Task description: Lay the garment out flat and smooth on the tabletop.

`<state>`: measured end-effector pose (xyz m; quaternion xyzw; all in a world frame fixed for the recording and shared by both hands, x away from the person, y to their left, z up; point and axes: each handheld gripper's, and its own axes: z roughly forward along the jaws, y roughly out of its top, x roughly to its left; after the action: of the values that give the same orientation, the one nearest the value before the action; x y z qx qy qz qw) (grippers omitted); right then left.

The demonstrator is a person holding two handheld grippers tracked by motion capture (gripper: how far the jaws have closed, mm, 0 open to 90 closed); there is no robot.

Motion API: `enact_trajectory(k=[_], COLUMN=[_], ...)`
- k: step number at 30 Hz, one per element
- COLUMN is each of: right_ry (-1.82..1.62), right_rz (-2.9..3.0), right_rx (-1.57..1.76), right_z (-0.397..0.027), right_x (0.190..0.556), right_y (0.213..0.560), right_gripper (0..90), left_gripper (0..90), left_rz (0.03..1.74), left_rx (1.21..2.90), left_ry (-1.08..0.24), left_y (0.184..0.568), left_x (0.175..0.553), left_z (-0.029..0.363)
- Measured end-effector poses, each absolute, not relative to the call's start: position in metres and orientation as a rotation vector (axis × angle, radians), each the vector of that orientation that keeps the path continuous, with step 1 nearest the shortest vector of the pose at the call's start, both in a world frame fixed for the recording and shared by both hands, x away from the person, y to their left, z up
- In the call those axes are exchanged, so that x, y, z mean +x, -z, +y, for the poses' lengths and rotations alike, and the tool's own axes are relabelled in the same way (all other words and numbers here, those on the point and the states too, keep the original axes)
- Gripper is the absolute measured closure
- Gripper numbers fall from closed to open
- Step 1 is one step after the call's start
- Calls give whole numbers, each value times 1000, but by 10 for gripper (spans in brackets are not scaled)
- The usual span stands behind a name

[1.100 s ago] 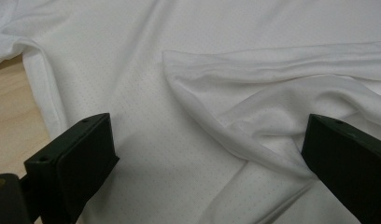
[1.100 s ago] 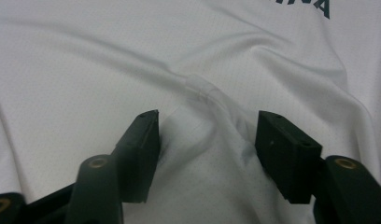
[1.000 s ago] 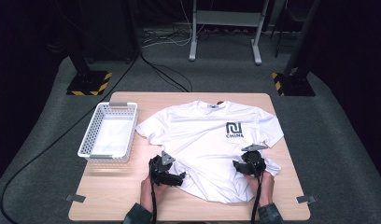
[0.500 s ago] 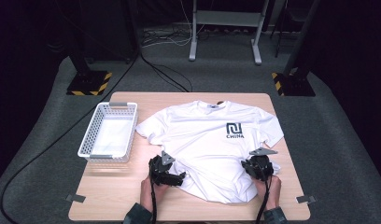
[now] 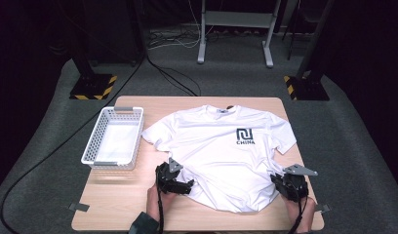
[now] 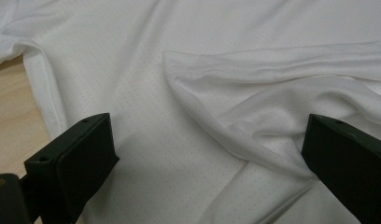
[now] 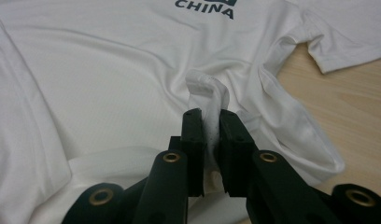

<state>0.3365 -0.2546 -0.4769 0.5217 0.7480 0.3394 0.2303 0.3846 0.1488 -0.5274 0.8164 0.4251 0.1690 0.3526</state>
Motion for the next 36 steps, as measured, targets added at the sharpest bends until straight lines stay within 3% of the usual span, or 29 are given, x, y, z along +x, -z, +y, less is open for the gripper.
enact_trajectory(k=[8, 12, 16, 19, 23, 28, 36], right_ry=[-738, -795, -847, -807, -702, -692, -594], right_rz=[2059, 2004, 1965, 2015, 2088, 2118, 2175], right_rx=[1524, 1560, 1510, 1483, 1519, 1569, 1621], right_z=[-279, -291, -279, -264, -256, -269, -289], right_x=[290, 276, 287, 314, 337, 321, 291], right_y=[479, 468, 454, 466, 497, 511, 498], right_gripper=[787, 611, 430, 295, 195, 139, 91], left_gripper=[28, 28, 28, 28, 28, 28, 28], left_rz=[1100, 1101, 1101, 1101, 1100, 1101, 1101], left_rx=[2112, 2112, 2112, 2112, 2112, 2114, 2113], left_ry=[-437, -438, -438, -438, -438, -439, -439], left_y=[527, 527, 527, 527, 527, 527, 527], left_x=[385, 385, 385, 385, 385, 385, 385], left_z=[149, 149, 149, 149, 149, 149, 148])
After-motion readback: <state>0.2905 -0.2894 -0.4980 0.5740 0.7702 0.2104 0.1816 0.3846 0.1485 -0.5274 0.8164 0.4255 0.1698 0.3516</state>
